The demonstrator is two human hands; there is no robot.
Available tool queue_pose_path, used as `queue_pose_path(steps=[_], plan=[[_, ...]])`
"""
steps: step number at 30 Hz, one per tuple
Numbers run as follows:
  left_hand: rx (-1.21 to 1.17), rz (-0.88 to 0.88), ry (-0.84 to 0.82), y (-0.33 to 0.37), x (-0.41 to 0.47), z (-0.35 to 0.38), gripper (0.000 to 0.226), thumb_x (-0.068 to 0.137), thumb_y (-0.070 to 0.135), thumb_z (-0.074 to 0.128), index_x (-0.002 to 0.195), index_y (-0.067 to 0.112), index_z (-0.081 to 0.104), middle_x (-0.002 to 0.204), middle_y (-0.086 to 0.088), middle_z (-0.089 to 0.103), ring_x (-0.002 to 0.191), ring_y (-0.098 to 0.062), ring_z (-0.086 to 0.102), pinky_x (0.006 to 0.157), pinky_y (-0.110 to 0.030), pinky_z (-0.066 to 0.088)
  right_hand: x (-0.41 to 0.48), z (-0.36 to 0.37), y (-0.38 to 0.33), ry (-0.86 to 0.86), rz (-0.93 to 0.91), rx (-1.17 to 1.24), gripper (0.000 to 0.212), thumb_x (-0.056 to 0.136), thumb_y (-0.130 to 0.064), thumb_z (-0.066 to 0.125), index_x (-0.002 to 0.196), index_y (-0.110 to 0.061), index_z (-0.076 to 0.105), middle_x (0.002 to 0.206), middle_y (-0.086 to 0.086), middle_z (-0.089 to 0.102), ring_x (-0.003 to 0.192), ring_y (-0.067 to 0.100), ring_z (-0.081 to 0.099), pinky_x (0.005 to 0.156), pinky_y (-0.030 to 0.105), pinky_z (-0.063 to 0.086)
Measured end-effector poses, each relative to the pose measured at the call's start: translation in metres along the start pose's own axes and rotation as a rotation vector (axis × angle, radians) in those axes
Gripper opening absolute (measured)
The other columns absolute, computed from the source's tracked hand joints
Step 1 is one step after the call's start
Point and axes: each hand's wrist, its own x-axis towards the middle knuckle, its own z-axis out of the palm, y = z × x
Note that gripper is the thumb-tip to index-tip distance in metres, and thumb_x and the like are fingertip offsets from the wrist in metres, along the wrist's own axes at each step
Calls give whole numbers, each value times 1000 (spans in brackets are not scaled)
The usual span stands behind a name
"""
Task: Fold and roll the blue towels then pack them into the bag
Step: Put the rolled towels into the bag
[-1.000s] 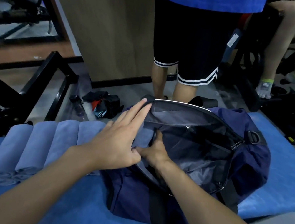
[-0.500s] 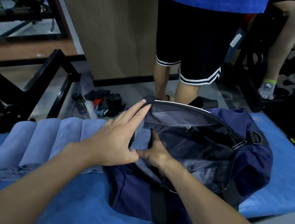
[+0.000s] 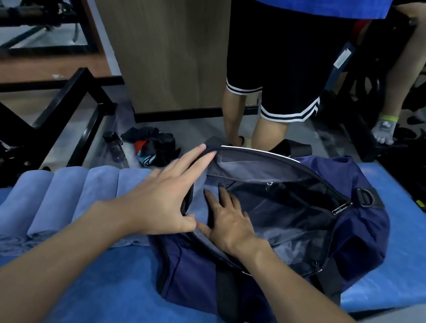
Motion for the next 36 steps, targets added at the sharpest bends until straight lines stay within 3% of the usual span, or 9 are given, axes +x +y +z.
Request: queue_pose_path(steps=[5, 10, 13, 17, 21, 23, 25, 31, 36], plan=[[60, -29, -16, -1, -2, 0, 116, 73, 34, 69, 152, 45, -14, 156, 31, -23, 129, -19, 43, 99, -33, 36, -2, -1, -1, -29, 8, -132, 88, 88, -73, 35, 155, -31, -6, 163, 1, -14, 150, 25, -2, 116, 53, 15], [64, -33, -27, -4, -2, -2, 112, 76, 38, 70, 153, 45, -11, 160, 25, -18, 136, -18, 38, 104, -35, 33, -18, -12, 5, 5, -59, -120, 82, 91, -71, 31, 155, -32, -1, 163, -2, -9, 150, 23, 3, 117, 51, 17], [43, -28, -15, -3, -2, -3, 110, 77, 40, 70, 151, 51, -11, 161, 24, -14, 144, -15, 27, 110, -42, 34, -39, -23, 7, 51, -106, -117, 72, 97, -60, 33, 155, -30, 3, 164, -1, 0, 149, 22, 11, 116, 47, 20], [45, -22, 11, 6, -4, -4, 109, 78, 41, 72, 150, 55, -8, 162, 23, -8, 133, -23, 42, 110, -46, 36, -66, -38, -3, 159, -157, -117, 65, 98, -52, 37, 153, -25, 17, 159, 1, 19, 143, 23, 26, 112, 44, 29], [4, 2, 59, 4, -18, -7, 100, 79, 49, 66, 150, 56, -4, 163, 19, -2, 150, -15, 14, 115, -50, 30, -85, -50, -27, 395, -276, -140, 44, 98, -42, 45, 132, -17, 52, 122, 3, 54, 111, 25, 51, 92, 41, 44], [-56, -20, 102, -5, -32, -12, 90, 78, 53, 56, 150, 55, 2, 163, 17, 5, 149, -14, 13, 115, -52, 29, -89, -53, -45, 521, -361, -93, 35, 95, -37, 42, 112, -14, 63, 100, 1, 60, 93, 24, 56, 82, 42, 48], [-81, -61, 165, -20, -51, -18, 81, 82, 54, 50, 152, 51, 8, 161, 13, 15, 148, -14, 19, 115, -52, 30, -90, -54, -68, 562, -429, -53, 34, 92, -33, 40, 103, -12, 65, 90, 2, 61, 85, 24, 56, 76, 44, 49], [-117, -412, 378, -89, -117, -30, 64, 86, 39, 43, 148, 26, 38, 147, 0, 46, 138, -24, 39, 109, -53, 34, -71, -31, -153, 397, -531, 97, 14, 92, -17, 51, 94, -10, 63, 90, 2, 60, 86, 22, 55, 74, 42, 49], [-101, -667, 408, -143, -163, -29, 46, 96, 27, 52, 142, 21, 48, 145, 0, 49, 130, -28, 48, 108, -44, 37, -31, 4, -211, 146, -309, 139, 22, 95, -21, 50, 108, -5, 58, 110, 10, 56, 102, 27, 52, 89, 40, 46]])
